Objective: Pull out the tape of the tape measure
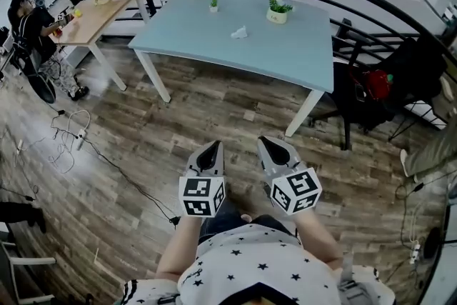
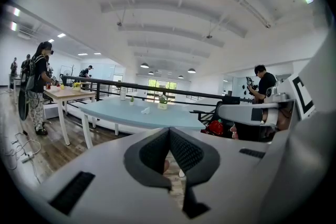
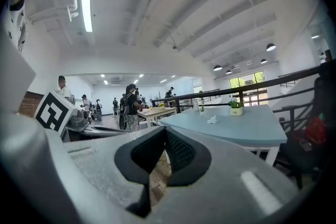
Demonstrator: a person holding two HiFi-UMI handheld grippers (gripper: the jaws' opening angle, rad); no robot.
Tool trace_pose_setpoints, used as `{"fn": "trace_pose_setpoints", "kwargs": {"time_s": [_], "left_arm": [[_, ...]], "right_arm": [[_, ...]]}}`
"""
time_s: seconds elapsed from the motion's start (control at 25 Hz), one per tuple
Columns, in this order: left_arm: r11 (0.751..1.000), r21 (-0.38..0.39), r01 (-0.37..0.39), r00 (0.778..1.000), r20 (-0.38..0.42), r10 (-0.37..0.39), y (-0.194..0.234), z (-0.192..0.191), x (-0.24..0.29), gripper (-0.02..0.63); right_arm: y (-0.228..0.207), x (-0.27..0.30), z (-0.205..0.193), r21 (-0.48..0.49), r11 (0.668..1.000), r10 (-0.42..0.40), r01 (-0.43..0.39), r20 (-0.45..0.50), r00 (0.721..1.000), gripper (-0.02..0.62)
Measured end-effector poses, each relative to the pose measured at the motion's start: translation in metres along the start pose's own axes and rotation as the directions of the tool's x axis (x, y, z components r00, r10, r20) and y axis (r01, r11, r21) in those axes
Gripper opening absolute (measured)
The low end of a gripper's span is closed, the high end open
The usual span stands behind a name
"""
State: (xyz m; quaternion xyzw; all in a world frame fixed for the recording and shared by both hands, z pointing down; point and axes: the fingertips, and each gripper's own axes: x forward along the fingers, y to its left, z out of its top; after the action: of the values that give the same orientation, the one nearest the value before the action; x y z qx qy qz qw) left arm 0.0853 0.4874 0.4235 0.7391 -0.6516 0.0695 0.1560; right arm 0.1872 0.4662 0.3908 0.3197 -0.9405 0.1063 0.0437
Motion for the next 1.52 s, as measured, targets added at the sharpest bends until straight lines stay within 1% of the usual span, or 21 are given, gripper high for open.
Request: {"fn": "trace_pose_setpoints", "kwargs": {"time_s": [0.16, 0.32, 0.52, 0.64, 0.8, 0.88, 1.0, 1.24, 1.52], "left_arm": [[1.0, -0.005, 0.006, 1.0, -0.007, -0.006, 0.01, -0.003, 0.006, 0.002], [1.0, -0.007, 0.009, 1.0, -0.01, -0.009, 0.028, 0.002, 0.024, 0.002], [1.0, -0.022, 0.01, 1.0, -0.004, -0.01, 0.055, 0.014, 0.053, 0.003], [1.0, -0.018, 0.016, 1.0, -0.01, -0.017, 0.07, 0.021, 0.076, 0.003], [0.999, -0.011, 0.034, 0.999, -0.017, -0.034, 0.088, 0.032, 0.106, 0.006], [0.999, -0.008, 0.048, 0.999, -0.019, -0.048, 0.097, 0.039, 0.12, 0.039], [0.998, 0.004, 0.066, 0.998, -0.021, -0.066, 0.111, 0.052, 0.141, 0.062], [0.993, 0.043, 0.106, 0.994, -0.039, -0.104, 0.14, 0.076, 0.183, 0.123], [0.989, 0.063, 0.133, 0.991, -0.038, -0.131, 0.183, 0.102, 0.229, 0.141]], "right_arm": [[-0.004, 0.012, -0.002, 0.015, 1.0, -0.006, 0.006, 0.002, 1.0, 0.006], [-0.014, 0.036, 0.001, 0.019, 1.0, -0.017, 0.017, -0.001, 1.0, 0.006], [-0.03, 0.073, 0.006, 0.015, 0.999, -0.033, 0.033, -0.014, 0.999, 0.006], [-0.045, 0.096, 0.012, 0.02, 0.999, -0.041, 0.042, -0.013, 0.999, 0.006], [-0.06, 0.13, 0.019, 0.023, 0.999, -0.032, 0.032, -0.029, 0.999, 0.021], [-0.064, 0.148, 0.024, 0.02, 0.999, -0.028, 0.029, -0.034, 0.999, 0.026], [-0.072, 0.174, 0.032, 0.021, 0.999, -0.027, 0.027, -0.037, 0.999, 0.04], [-0.089, 0.227, 0.045, 0.039, 0.999, -0.03, 0.032, -0.05, 0.998, 0.094], [-0.105, 0.295, 0.06, 0.066, 0.997, -0.032, 0.034, -0.041, 0.999, 0.143]]}}
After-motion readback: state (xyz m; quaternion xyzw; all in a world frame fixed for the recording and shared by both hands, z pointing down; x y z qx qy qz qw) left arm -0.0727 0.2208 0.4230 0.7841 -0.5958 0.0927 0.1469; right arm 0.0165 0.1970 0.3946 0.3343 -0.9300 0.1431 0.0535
